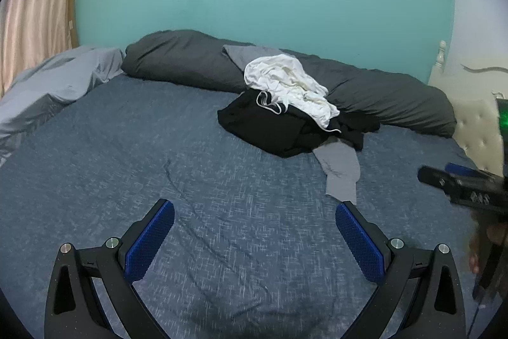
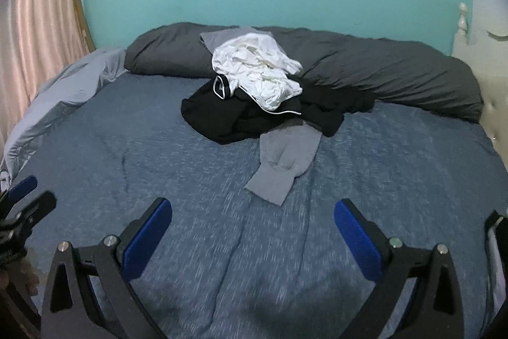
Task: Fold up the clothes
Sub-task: 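Move the right tool toward the white shorts on the clothes pile, then grasp the white shorts with the right gripper and pull them out flat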
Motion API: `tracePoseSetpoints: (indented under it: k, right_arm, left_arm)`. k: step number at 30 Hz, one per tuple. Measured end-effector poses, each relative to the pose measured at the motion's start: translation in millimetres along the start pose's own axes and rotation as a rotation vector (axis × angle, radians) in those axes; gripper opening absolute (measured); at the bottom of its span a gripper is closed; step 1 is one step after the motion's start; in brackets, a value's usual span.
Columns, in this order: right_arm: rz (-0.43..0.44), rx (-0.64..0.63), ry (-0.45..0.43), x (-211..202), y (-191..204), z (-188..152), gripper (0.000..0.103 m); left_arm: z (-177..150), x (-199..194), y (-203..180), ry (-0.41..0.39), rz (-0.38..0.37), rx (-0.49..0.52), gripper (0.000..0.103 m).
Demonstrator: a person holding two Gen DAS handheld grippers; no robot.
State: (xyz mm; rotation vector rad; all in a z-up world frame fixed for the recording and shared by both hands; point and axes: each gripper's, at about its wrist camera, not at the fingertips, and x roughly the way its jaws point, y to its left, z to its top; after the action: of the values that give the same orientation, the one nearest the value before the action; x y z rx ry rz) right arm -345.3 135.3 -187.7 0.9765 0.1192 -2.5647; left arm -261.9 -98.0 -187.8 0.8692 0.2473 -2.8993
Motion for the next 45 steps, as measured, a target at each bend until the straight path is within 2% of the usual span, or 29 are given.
tracePoseSetpoints:
  k: [5,9,10,12,15,19,24,28,29,31,33,37,38,40,42,45]
  right_arm:
    - [0.001,0.016,-0.008,57.5,-12.5,17.2,0.103]
    - [-0.003,0.028,0.032,110.2,-21.9,30.2,0.102]
    - [-0.005,0.034,0.040,121.8,-24.0,33.6,0.100]
    - [0.006,0.039,0.047,145.3,-26.6,41.7,0.090]
    - [0.014,0.044,0.054,176.4,-28.5,52.1,0.089]
    - [-0.003,0.013,0.048,211.4,-28.0,67.5,0.088]
    - [-0.044,-0.078,0.046,251.5,-18.5,84.0,0.079]
    - [-0.068,-0.113,0.019,273.5,-14.4,97.0,0.076]
    - [-0.076,-0.124,0.020,279.4,-12.8,100.4,0.071]
    - [-0.089,-0.149,0.022,290.3,-8.7,107.3,0.066]
    - [-0.105,-0.176,0.012,298.9,-4.0,114.5,0.056]
    - [-0.121,-0.208,0.032,316.1,-0.1,124.4,0.048]
    - [-0.115,-0.210,0.047,320.7,0.2,125.4,0.043]
    - [-0.130,-0.240,0.079,329.2,3.2,126.1,0.030]
    - [-0.118,-0.251,0.085,328.2,4.0,128.0,0.009]
    - [-0.087,-0.265,0.060,312.8,8.2,129.5,0.006]
  left_arm:
    - [-7.3,33.8,12.5,0.004,-0.014,-0.031,0.103]
    - [-11.2,63.4,21.3,0.025,-0.004,-0.047,0.103]
    - [-11.8,71.8,24.3,0.032,-0.008,-0.058,0.103]
    - [-13.4,83.7,28.4,0.042,-0.018,-0.076,0.103]
    - [-15.6,100.1,34.0,0.055,-0.030,-0.103,0.103]
    - [-18.5,110.6,37.2,0.054,-0.048,-0.128,0.103]
    - [-26.5,117.4,42.3,0.069,-0.071,-0.138,0.103]
    - [-32.4,117.9,44.5,0.072,-0.094,-0.135,0.103]
    - [-33.3,118.4,45.1,0.072,-0.089,-0.132,0.103]
    - [-34.9,119.7,49.0,0.075,-0.091,-0.149,0.103]
    - [-35.4,120.5,51.2,0.079,-0.085,-0.154,0.103]
    - [-37.8,121.2,60.3,0.074,-0.076,-0.196,0.103]
    - [-38.8,120.9,61.1,0.074,-0.079,-0.203,0.103]
    - [-39.9,121.2,58.9,0.077,-0.085,-0.200,0.103]
    - [-39.7,119.9,57.3,0.081,-0.091,-0.201,0.103]
    - [-37.8,116.2,56.4,0.088,-0.097,-0.209,0.103]
